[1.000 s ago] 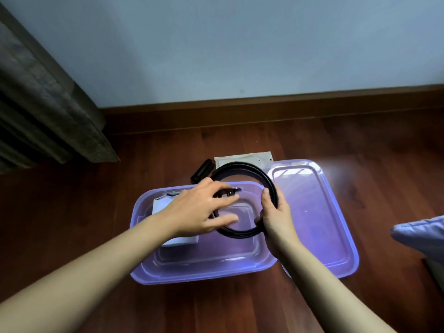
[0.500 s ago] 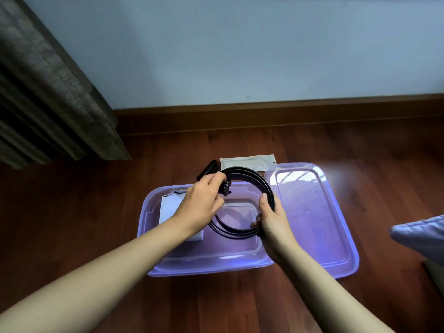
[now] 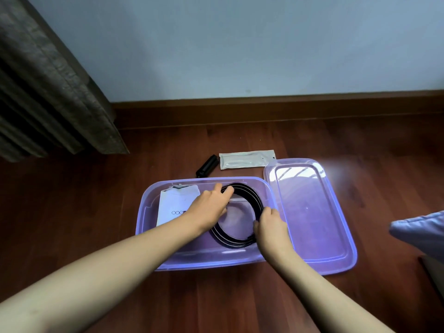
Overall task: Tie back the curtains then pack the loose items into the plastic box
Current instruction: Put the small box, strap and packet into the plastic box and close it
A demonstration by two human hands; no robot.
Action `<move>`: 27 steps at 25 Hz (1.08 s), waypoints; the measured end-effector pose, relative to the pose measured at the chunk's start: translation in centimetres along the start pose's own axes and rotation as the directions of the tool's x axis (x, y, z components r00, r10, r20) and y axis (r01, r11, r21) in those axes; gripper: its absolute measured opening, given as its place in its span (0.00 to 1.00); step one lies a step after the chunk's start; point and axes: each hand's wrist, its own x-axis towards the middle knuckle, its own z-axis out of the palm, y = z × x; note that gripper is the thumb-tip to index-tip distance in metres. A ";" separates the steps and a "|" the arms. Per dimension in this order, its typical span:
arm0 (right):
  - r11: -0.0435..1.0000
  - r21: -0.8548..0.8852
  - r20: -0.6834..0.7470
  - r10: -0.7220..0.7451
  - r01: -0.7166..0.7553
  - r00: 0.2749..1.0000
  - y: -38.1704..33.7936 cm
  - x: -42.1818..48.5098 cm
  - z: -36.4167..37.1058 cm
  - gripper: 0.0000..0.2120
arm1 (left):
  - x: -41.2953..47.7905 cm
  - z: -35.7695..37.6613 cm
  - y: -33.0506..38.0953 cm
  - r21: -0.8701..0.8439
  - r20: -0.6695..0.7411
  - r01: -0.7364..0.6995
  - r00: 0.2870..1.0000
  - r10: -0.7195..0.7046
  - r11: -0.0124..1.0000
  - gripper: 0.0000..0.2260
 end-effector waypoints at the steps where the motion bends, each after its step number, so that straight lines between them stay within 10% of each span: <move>1: 0.998 -0.065 0.007 -0.008 0.009 1.000 0.0 0.4 0.3 0.07 | 0.2 0.0 0.2 0.028 0.003 0.002 1.000 -0.002 1.000 0.17; 6: 0.981 -0.181 0.015 -0.069 0.071 0.998 0.0 1.4 1.8 0.26 | 1.3 1.8 -0.2 0.086 0.093 0.017 0.995 -0.025 0.996 0.17; 14: 0.972 -0.207 0.090 -0.099 0.115 0.991 0.3 1.8 2.1 0.28 | 1.2 3.1 -1.3 0.327 -0.194 -0.126 0.961 0.197 0.937 0.09; 19: 0.938 -0.125 -0.295 -0.347 0.324 0.890 1.4 1.9 0.7 0.23 | 2.0 1.4 -2.5 0.130 -0.467 -0.229 0.844 0.264 0.965 0.13; 22: 0.968 -0.139 -0.300 -0.243 0.210 0.923 3.3 2.6 0.5 0.32 | 4.6 -1.1 -4.3 -0.154 -0.549 -0.076 0.835 -0.022 0.985 0.14; 27: 0.980 0.149 -0.152 -0.110 0.133 0.982 3.7 2.9 1.2 0.31 | 9.8 -2.4 -6.6 -0.312 -0.082 0.333 0.924 -0.374 0.890 0.16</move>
